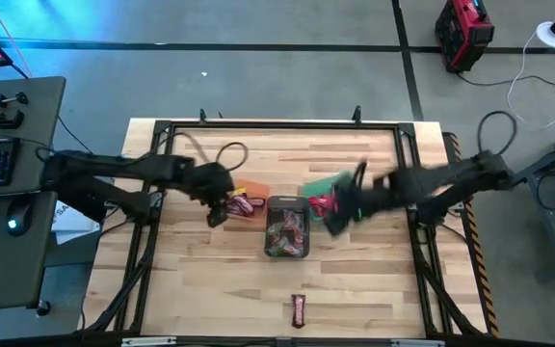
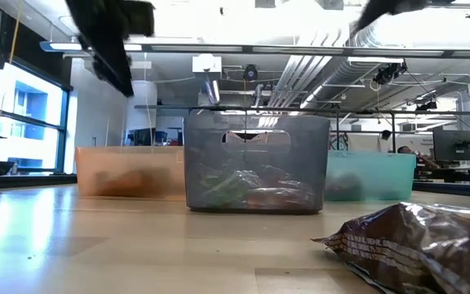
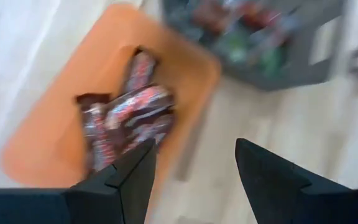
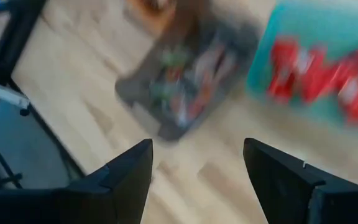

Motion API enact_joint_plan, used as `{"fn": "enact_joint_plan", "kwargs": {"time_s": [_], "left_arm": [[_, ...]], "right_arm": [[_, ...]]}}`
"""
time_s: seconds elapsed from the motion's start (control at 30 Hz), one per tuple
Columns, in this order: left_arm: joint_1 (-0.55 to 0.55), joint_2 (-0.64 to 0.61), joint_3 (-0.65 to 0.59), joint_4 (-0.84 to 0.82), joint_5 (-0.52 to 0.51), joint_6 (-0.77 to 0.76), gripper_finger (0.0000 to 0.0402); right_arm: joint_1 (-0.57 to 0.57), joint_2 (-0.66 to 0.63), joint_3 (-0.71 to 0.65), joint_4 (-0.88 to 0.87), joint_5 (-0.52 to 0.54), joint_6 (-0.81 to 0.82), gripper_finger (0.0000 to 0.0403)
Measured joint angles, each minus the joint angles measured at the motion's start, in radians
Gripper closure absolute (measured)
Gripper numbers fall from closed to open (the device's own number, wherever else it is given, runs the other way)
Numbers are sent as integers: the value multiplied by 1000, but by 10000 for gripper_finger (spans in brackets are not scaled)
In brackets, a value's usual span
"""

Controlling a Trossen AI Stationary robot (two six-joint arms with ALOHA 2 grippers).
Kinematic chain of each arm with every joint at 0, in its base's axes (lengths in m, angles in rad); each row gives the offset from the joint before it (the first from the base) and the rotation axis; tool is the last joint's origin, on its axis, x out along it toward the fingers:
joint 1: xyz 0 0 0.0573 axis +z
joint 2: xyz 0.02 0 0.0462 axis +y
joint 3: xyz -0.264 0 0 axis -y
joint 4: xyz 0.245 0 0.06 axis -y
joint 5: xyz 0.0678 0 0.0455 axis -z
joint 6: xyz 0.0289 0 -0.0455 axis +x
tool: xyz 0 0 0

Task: Sort candy by brand, put in halloween buckets
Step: Put the brown chocolate bar into the orange bin

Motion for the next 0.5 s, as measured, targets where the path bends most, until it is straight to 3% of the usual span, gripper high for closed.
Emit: {"fn": "enact_joint_plan", "kwargs": {"time_s": [0.13, 0.27, 0.43, 0.5], "left_arm": [[-83, -140, -73, 89, -1, -168, 190], [-151, -224, -127, 152, -54, -315, 190], [-207, -249, -148, 195, -146, -394, 190], [-216, -249, -148, 211, -151, -397, 190]], "right_arm": [[207, 96, 0, 24, 59, 332, 158], [326, 244, 0, 154, 7, 630, 158], [368, 469, 20, 485, -57, 694, 158], [359, 556, 73, 523, -89, 693, 158]]}}
